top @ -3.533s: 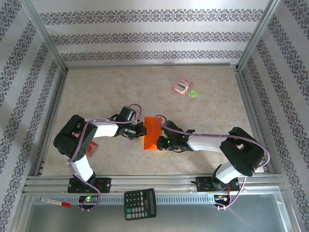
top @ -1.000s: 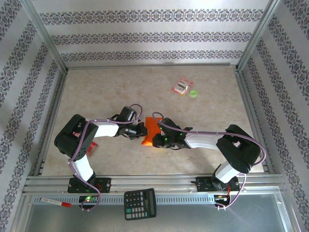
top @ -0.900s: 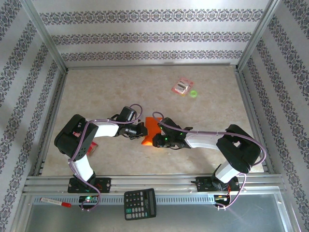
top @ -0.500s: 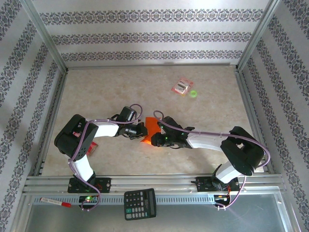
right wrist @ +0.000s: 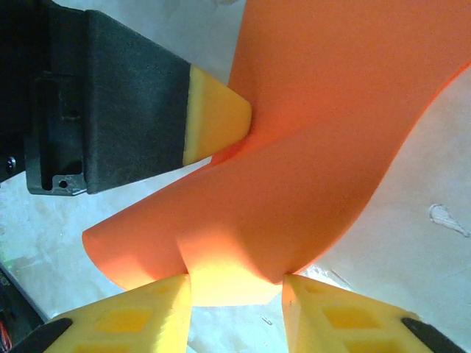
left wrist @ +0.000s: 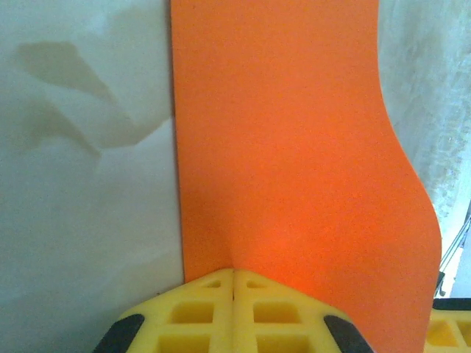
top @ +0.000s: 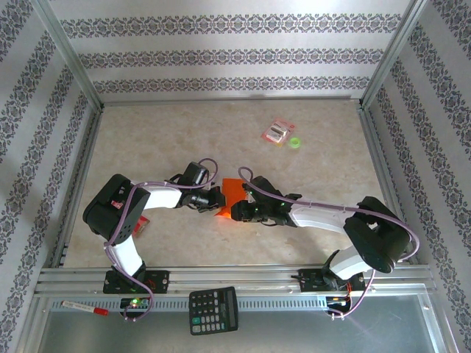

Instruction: Fold a paper plane with a square sheet of paper (pick it up from the middle)

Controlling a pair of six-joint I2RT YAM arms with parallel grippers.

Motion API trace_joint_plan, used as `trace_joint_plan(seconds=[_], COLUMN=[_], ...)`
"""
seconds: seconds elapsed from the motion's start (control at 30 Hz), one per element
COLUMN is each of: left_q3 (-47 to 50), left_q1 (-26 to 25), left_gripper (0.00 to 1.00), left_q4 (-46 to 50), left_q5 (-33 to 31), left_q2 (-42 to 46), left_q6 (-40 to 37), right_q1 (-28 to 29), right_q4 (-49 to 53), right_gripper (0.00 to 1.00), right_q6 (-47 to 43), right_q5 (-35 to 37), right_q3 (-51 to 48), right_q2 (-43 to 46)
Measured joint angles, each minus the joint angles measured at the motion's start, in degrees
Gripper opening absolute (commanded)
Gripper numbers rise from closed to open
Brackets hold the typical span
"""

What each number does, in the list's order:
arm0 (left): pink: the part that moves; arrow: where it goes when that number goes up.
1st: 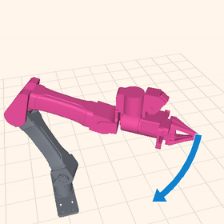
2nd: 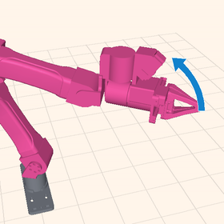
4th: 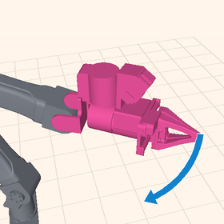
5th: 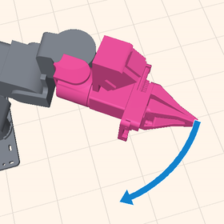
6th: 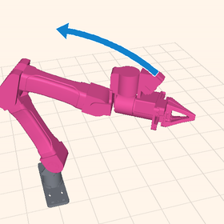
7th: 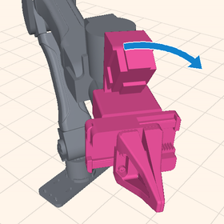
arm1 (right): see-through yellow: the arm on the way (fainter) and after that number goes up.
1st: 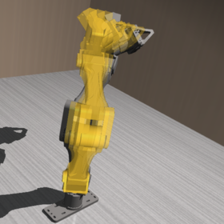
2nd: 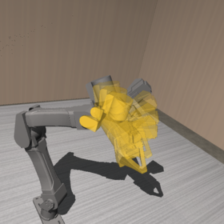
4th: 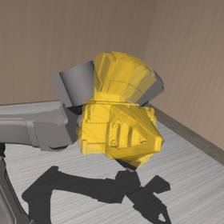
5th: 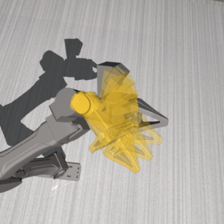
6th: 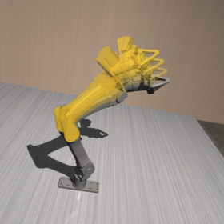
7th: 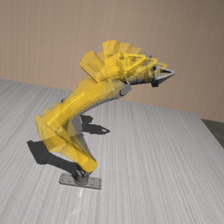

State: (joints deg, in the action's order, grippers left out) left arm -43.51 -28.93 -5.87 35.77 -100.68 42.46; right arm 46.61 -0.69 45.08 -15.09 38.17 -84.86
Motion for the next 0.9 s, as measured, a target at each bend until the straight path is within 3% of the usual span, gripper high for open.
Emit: trace_joint_plan(seconds=[0.9], left_q3=[-0.02], left_q1=[-0.33], left_gripper=[0.00], left_q4=[-0.02], left_q5=[-0.09], left_q2=[0.00], left_q6=[-0.04], right_q1=[-1.51], right_q4=[1.31], right_gripper=[0.46], right_q6=[-0.42], right_q5=[0.68], right_q3=[-1.22], right_q2=[1.68])
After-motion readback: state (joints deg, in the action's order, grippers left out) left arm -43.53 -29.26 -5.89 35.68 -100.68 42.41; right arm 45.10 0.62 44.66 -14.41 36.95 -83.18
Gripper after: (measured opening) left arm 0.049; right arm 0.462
